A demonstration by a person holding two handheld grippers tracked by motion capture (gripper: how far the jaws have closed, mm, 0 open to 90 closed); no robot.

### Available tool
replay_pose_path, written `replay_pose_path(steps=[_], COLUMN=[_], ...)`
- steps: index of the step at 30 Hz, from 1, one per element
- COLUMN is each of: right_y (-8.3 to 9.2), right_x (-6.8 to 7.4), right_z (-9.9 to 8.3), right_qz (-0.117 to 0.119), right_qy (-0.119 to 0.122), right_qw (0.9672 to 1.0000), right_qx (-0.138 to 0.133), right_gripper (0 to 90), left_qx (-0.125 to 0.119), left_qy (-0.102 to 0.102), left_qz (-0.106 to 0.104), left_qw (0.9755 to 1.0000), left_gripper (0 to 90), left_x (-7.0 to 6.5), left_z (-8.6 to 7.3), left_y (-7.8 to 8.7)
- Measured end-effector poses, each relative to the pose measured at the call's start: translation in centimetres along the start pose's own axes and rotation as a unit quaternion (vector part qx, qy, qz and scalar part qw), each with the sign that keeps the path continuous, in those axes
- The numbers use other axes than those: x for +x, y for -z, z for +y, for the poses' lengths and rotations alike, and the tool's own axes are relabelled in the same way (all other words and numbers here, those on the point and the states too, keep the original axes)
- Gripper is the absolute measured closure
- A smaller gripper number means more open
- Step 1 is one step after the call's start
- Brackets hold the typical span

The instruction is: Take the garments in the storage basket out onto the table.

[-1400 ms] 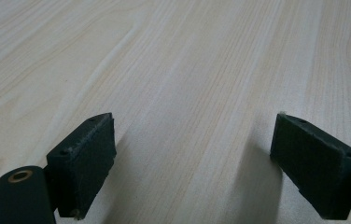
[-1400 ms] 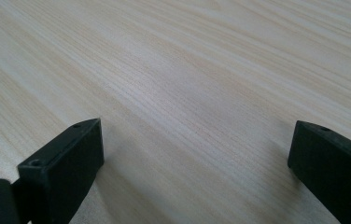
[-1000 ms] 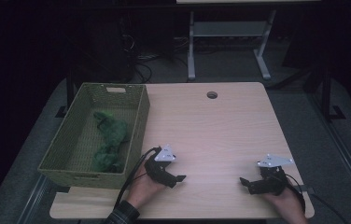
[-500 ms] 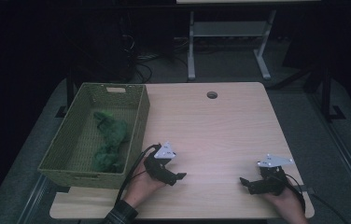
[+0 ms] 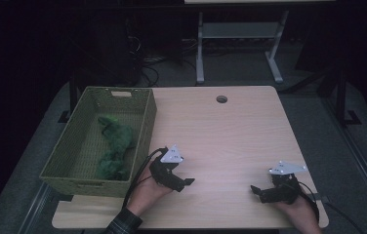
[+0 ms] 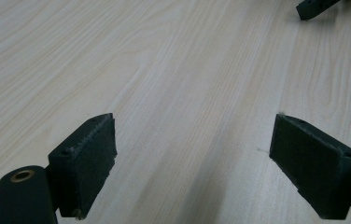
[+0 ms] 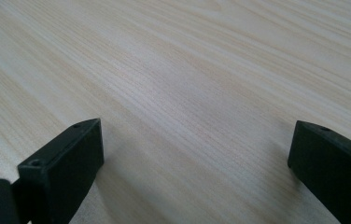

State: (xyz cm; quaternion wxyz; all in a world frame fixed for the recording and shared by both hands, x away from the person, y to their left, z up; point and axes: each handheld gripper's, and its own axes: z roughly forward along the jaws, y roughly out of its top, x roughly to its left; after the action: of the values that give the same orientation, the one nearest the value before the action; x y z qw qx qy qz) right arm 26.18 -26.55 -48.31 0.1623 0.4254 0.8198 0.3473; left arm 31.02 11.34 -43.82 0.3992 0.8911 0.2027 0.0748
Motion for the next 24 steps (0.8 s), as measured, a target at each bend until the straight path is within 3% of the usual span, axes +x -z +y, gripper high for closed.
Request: replay_pose_path(steps=[8,24], right_y=[0.0,0.0], right_x=[0.0,0.0], right_z=[0.0,0.0], right_qz=[0.0,0.0], right_qy=[0.0,0.0], right_qw=[1.0,1.0], right_qx=[0.0,0.0], right_gripper=[3.1,3.1], left_qx=[0.011,0.001], left_qy=[-0.011,0.002], left_qz=[0.001,-0.006], left_qw=[0.9999,1.0], left_gripper=[13.9,13.9], left_x=[-0.2,0.0], left_z=[0.7,1.9], left_y=[0.5,1.7])
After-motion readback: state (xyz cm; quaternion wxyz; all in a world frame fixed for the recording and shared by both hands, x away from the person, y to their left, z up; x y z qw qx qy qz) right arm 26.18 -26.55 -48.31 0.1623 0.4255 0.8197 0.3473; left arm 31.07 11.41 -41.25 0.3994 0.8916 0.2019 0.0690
